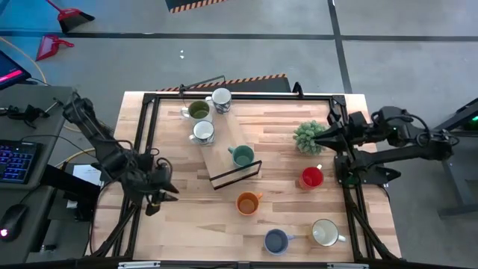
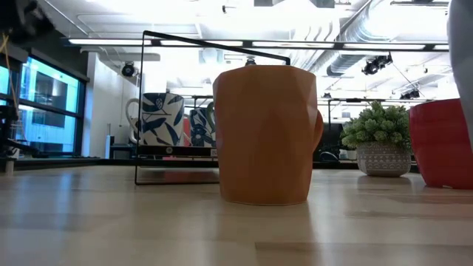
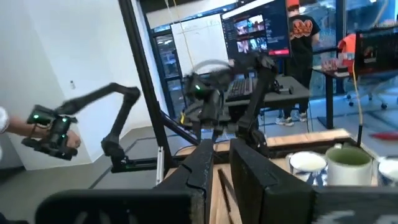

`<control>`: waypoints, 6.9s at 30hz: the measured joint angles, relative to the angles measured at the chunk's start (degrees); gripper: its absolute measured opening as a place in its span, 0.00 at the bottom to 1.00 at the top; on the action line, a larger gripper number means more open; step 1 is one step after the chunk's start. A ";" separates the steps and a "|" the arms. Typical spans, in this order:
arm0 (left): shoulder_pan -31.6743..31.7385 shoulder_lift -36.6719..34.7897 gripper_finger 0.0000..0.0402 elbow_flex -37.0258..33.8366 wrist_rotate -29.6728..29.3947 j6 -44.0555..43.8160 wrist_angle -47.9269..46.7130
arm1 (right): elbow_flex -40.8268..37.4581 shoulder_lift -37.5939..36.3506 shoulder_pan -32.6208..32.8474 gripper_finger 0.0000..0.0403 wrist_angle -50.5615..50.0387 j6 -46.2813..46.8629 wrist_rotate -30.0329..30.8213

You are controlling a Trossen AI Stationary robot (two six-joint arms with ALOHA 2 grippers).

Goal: Place coffee mugs
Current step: Put the orange mug on the shelf

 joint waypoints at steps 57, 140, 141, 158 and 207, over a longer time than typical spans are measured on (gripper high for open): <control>11.12 18.85 0.29 -15.38 11.73 29.09 66.14 | 47.12 50.57 8.01 0.10 -42.58 -3.77 3.19; 11.06 18.81 0.29 -15.38 16.49 26.66 60.17 | 47.38 88.30 15.65 0.37 -38.91 6.12 13.74; 11.06 18.81 0.29 -15.40 16.48 26.27 60.13 | 47.38 88.46 15.66 0.37 -38.89 6.11 13.83; 11.06 18.81 0.29 -15.38 16.56 26.10 60.00 | 47.42 88.89 15.82 0.04 -38.30 12.00 10.47; 11.06 18.83 0.29 -15.39 17.59 26.16 59.56 | 83.49 84.90 -14.01 0.00 -50.14 -3.97 21.18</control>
